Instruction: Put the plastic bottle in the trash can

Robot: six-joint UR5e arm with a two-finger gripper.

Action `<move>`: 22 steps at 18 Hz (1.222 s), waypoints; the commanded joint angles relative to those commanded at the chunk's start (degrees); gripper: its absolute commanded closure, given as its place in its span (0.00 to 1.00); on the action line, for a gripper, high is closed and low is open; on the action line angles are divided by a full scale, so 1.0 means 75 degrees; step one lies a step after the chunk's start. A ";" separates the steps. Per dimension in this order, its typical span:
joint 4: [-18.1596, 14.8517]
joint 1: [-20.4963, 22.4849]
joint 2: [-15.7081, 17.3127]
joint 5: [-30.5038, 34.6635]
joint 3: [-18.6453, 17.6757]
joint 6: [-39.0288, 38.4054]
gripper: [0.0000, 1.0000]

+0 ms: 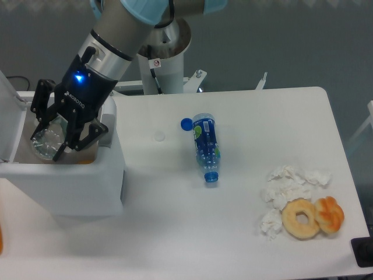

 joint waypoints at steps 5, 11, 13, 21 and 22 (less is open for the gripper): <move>0.0000 -0.0082 0.0000 -0.0130 0.0000 0.0223 0.42; -0.0012 -0.0164 0.0117 -0.0130 -0.0210 0.0235 0.39; 0.0000 -0.0187 0.0187 -0.0130 -0.0304 0.0235 0.35; -0.0012 -0.0083 0.0188 -0.0130 -0.0258 0.0199 0.00; -0.0012 -0.0047 0.0188 -0.0130 -0.0200 0.0211 0.00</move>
